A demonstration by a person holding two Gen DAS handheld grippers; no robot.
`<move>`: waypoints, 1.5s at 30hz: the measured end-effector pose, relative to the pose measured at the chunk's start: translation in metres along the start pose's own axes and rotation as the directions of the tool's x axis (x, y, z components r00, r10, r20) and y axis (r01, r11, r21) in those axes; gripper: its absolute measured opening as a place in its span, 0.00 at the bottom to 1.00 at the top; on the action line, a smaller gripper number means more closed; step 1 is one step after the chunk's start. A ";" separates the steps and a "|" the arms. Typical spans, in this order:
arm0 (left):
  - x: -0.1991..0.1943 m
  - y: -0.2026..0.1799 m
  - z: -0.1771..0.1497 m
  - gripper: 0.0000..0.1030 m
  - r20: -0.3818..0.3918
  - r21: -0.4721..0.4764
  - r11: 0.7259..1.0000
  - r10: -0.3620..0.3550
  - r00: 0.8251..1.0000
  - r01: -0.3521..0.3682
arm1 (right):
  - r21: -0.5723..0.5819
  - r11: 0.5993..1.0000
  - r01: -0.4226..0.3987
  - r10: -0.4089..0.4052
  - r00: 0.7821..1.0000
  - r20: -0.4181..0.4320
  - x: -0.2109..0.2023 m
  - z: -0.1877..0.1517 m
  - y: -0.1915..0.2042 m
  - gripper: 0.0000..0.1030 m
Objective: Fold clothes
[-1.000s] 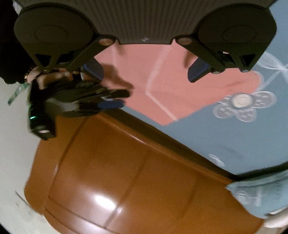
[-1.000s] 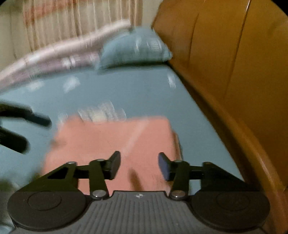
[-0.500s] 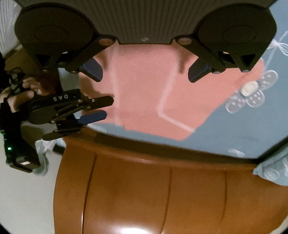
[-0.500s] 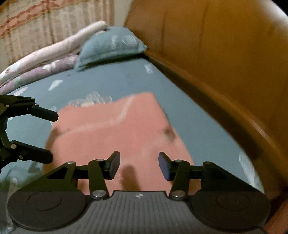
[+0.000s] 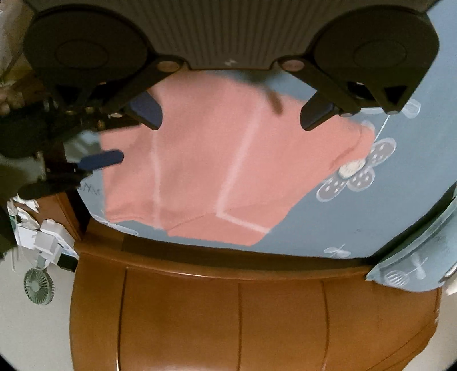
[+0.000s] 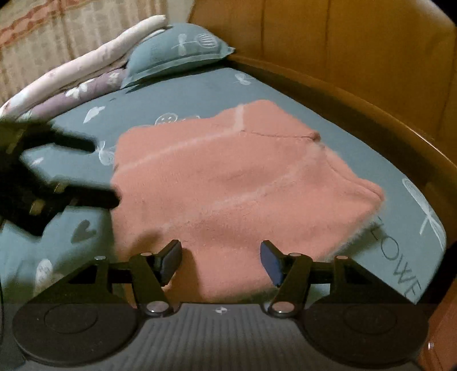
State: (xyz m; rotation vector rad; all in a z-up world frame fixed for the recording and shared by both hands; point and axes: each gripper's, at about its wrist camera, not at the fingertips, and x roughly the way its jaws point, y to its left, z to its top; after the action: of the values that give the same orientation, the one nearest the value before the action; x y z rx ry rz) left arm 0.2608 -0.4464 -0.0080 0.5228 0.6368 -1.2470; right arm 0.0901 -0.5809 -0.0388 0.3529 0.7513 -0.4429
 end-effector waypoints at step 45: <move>-0.132 0.009 -0.043 0.99 0.017 -0.113 0.992 -0.061 0.998 0.062 | 0.231 0.928 0.292 -0.266 0.954 -0.135 -0.094 -0.038 0.128 0.99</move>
State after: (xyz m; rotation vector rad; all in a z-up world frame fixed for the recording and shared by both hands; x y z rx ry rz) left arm 0.2381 -0.3238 0.0531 0.4025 0.7120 -1.2635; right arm 0.0722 -0.4301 0.0221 0.5092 0.8518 -0.7981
